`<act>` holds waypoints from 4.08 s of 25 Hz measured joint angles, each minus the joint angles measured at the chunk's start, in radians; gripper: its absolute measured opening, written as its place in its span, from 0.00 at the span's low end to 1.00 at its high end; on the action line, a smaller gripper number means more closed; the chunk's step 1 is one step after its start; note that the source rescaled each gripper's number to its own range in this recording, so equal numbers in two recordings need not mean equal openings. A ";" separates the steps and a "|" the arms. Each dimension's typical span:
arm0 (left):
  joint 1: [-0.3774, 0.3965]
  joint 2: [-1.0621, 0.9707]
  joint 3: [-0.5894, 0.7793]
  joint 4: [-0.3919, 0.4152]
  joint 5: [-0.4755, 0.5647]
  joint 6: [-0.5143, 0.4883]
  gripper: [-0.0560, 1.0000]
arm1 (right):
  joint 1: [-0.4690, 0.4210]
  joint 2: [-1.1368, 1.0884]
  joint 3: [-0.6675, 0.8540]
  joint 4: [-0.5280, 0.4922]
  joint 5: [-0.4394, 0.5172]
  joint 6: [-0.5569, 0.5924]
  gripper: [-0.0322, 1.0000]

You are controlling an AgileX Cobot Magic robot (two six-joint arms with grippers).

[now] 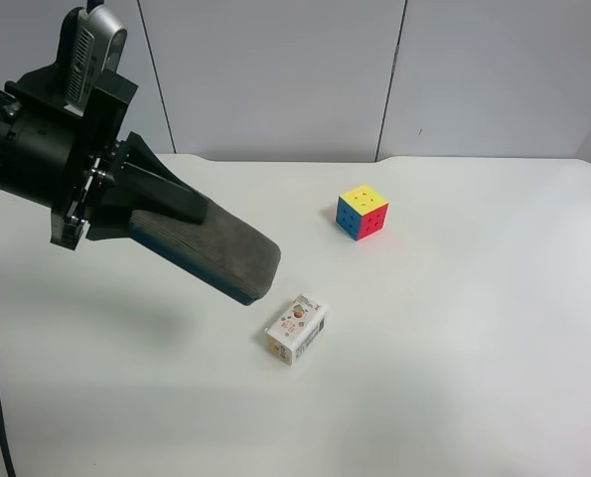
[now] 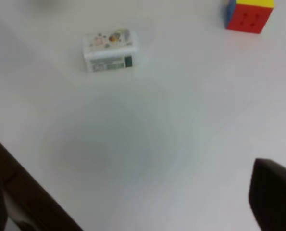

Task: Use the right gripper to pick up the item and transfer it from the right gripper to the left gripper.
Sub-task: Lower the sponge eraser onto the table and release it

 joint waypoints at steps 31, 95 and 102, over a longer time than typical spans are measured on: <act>0.000 0.000 0.000 0.005 -0.021 0.033 0.07 | -0.450 -0.168 0.009 -0.007 -0.016 0.025 0.99; 0.055 0.523 -0.178 -0.214 -0.482 0.476 0.88 | -0.617 -0.187 0.009 -0.007 -0.016 0.025 0.99; 0.063 0.514 -0.178 -0.210 -0.480 0.476 0.99 | -0.617 -0.187 0.009 -0.007 -0.016 0.025 0.99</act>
